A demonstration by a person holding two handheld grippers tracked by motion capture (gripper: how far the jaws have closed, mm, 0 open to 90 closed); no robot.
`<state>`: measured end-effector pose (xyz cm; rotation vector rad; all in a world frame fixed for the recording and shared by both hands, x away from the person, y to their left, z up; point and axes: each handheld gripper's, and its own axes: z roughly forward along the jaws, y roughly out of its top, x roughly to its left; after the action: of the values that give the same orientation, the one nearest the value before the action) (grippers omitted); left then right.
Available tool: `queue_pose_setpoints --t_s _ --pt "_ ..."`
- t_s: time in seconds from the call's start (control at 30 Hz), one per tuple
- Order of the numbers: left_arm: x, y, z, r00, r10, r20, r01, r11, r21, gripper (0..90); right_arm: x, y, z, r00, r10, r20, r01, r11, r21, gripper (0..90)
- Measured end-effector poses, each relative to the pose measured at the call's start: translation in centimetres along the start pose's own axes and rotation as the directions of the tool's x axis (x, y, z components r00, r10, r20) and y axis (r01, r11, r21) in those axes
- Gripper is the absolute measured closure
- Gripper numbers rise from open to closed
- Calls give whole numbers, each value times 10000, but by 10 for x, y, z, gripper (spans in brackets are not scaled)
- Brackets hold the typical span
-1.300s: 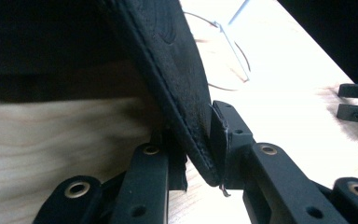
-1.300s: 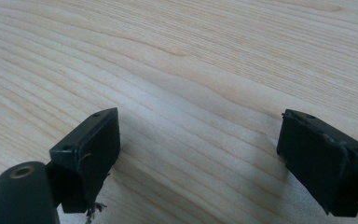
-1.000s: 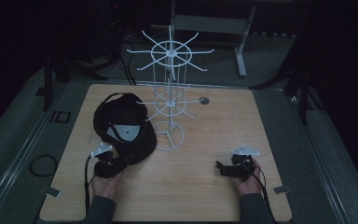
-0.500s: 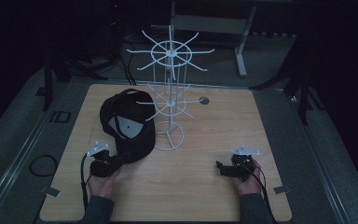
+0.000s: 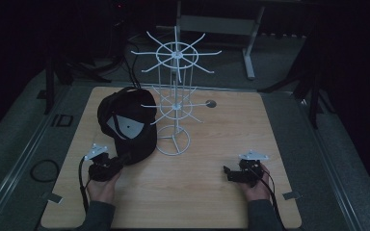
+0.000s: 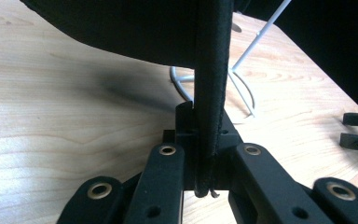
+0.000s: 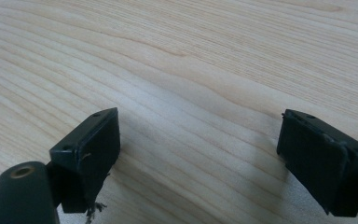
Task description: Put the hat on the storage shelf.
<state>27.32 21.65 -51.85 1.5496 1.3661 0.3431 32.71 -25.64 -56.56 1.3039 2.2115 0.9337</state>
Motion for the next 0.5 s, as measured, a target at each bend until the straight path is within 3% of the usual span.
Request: queue_pose_setpoints --t_s 0.5 --pt "5 12 -11 9993 134 -358 -145 9994 -329 861 0 0 0 10000 3 -1 -3 10000 -2 129"
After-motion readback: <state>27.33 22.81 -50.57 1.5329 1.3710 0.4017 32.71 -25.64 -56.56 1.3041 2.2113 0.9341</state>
